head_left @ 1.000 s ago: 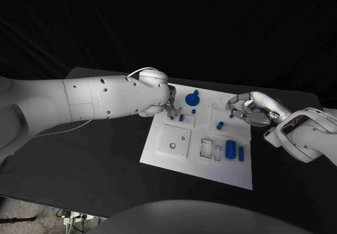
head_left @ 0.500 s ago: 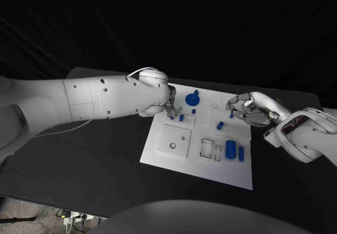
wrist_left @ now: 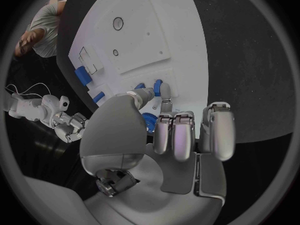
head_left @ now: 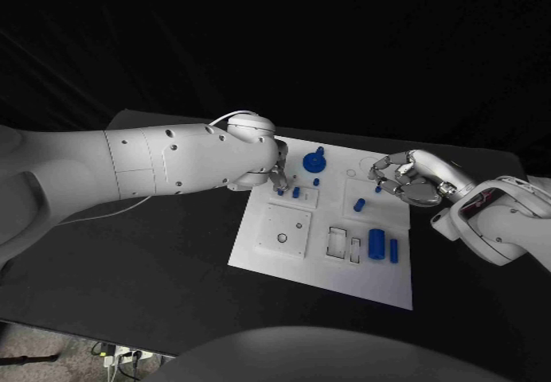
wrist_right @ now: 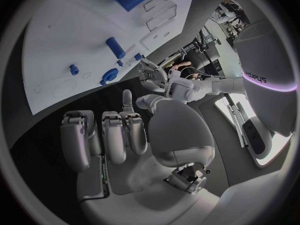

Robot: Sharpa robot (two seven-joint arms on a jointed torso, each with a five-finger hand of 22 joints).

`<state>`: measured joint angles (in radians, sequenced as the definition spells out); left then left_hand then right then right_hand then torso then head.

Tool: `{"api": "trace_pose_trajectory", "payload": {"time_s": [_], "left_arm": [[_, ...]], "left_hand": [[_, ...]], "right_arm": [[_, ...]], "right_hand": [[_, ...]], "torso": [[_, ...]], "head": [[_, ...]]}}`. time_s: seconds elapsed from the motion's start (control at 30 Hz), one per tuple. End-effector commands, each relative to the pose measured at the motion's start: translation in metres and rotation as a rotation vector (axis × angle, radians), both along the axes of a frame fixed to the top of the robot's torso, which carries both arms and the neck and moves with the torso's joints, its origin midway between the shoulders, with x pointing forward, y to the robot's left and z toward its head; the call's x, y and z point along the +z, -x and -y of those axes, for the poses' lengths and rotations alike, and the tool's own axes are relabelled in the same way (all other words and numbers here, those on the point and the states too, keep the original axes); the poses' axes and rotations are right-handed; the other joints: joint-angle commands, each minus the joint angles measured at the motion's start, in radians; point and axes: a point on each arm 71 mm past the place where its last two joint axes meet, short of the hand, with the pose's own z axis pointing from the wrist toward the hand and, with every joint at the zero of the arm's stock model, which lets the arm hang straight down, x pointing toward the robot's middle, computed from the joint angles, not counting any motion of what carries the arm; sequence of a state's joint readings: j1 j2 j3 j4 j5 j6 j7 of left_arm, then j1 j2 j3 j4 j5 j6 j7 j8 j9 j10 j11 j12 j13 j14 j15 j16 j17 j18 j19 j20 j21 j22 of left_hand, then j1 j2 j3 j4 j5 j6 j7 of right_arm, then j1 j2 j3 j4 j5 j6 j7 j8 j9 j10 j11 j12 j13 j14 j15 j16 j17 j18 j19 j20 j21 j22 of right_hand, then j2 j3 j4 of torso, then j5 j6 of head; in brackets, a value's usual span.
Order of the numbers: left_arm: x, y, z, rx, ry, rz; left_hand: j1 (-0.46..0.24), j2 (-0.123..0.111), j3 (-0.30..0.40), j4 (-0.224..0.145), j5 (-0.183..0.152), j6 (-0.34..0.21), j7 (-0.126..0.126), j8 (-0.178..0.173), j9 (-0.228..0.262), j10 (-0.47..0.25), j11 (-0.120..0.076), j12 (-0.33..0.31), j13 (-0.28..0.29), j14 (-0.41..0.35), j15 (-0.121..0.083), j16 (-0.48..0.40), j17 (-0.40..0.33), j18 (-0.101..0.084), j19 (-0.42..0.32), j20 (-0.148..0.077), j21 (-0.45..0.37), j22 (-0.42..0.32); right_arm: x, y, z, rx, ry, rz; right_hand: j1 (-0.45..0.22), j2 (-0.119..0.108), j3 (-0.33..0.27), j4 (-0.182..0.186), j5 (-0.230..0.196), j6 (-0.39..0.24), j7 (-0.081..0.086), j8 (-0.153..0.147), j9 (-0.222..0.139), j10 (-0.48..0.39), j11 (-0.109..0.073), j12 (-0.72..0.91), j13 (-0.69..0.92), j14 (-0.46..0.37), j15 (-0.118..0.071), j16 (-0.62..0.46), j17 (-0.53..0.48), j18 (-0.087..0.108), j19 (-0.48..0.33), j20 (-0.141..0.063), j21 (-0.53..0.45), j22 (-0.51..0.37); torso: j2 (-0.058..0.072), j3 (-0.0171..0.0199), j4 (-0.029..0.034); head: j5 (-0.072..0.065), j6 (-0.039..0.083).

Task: Assemble the parts on the task board

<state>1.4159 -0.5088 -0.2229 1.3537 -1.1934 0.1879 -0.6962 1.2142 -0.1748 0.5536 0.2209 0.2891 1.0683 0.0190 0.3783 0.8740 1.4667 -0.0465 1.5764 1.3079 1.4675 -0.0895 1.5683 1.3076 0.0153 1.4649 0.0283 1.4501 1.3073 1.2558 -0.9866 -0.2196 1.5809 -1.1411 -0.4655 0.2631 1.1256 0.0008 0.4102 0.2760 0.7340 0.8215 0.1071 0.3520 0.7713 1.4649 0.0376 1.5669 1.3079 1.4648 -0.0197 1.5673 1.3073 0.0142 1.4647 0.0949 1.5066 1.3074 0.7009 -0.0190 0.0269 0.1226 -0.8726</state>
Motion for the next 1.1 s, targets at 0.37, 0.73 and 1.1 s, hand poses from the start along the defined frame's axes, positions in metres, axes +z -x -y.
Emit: {"api": "trace_pose_trajectory", "payload": {"time_s": [0.37,0.73,1.1], "left_arm": [[-0.008,0.003,-0.005,0.052,-0.084,-0.037],[-0.004,0.007,-0.005,0.052,-0.038,0.019],[0.004,0.018,-0.015,0.057,-0.040,0.161]], "left_hand": [[-0.013,0.014,-0.032,0.006,-0.002,0.000,-0.004,-0.017,-0.004,0.104,-0.001,-0.006,0.263,0.103,0.000,0.003,0.263,0.020,0.018,-0.004,-0.017,0.215],[0.036,0.004,-0.013,-0.039,0.029,0.003,-0.006,-0.023,0.000,0.104,-0.004,-0.006,0.263,0.103,-0.003,0.003,0.263,0.020,0.022,-0.005,-0.015,0.217],[0.047,-0.015,0.006,-0.048,-0.013,0.012,-0.009,-0.029,-0.001,0.104,-0.006,-0.006,0.263,0.103,-0.006,0.003,0.263,0.020,0.024,-0.008,-0.016,0.216]], "right_arm": [[-0.002,0.001,0.000,0.010,0.010,-0.011],[-0.001,0.001,0.001,0.007,0.009,-0.007],[-0.005,0.003,0.005,-0.003,0.007,-0.005]], "right_hand": [[0.014,-0.003,0.007,-0.002,0.008,-0.010,0.001,0.004,0.003,0.106,0.001,0.004,0.263,0.106,0.005,0.003,0.263,0.008,0.043,0.003,-0.006,0.234],[0.016,-0.002,0.008,-0.002,0.009,-0.012,0.002,0.003,0.003,0.106,0.001,0.004,0.263,0.106,0.005,0.003,0.263,0.008,0.043,0.003,-0.006,0.234],[0.016,-0.003,0.009,-0.002,0.011,-0.014,0.002,0.002,0.003,0.106,0.002,0.004,0.263,0.106,0.005,0.003,0.263,0.009,0.042,0.003,-0.008,0.233]], "torso": [[0.000,-0.0001,0.0006],[0.000,-0.0002,0.0007],[-0.003,0.0005,0.0009]], "head": [[0.000,0.000],[-0.002,0.000],[-0.001,0.000]]}}
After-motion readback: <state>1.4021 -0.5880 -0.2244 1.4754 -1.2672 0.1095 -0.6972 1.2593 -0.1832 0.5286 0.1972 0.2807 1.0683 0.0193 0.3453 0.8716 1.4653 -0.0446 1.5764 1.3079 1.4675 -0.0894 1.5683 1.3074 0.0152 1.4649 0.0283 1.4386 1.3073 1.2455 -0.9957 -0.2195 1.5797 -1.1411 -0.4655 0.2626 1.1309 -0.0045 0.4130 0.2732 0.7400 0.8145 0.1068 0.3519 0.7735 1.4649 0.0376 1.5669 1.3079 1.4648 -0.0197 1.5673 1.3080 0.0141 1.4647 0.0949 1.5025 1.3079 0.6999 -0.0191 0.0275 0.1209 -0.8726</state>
